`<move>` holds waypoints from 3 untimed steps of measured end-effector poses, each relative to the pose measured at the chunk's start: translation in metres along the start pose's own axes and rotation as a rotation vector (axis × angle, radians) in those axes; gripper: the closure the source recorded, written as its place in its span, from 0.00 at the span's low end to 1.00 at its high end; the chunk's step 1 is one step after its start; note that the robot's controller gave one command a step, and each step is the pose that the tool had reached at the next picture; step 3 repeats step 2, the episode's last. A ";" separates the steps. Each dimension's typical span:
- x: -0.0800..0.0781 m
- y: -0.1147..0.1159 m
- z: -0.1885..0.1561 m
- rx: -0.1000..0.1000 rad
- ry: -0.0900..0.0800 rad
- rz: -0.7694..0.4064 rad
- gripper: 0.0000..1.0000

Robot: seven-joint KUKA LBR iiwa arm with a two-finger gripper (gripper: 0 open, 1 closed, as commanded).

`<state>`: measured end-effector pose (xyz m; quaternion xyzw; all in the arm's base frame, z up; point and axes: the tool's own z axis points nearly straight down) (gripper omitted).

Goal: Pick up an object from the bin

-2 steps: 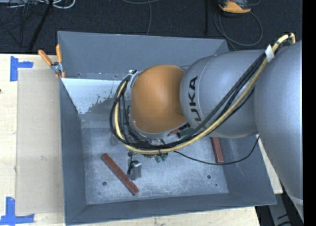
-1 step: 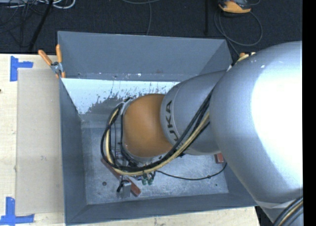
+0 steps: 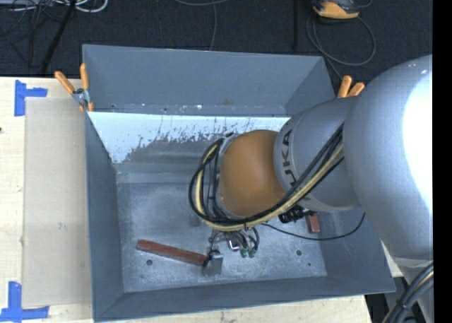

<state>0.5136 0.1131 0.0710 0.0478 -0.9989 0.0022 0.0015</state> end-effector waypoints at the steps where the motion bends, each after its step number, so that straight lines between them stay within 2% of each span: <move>1: 0.000 0.005 0.000 -0.004 -0.001 -0.004 1.00; 2: -0.020 -0.035 -0.174 -0.002 -0.011 -0.331 1.00; 3: -0.020 -0.035 -0.174 -0.002 -0.011 -0.331 1.00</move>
Offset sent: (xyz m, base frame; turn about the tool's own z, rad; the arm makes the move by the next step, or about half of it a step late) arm 0.0000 0.0000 0.0000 0.0000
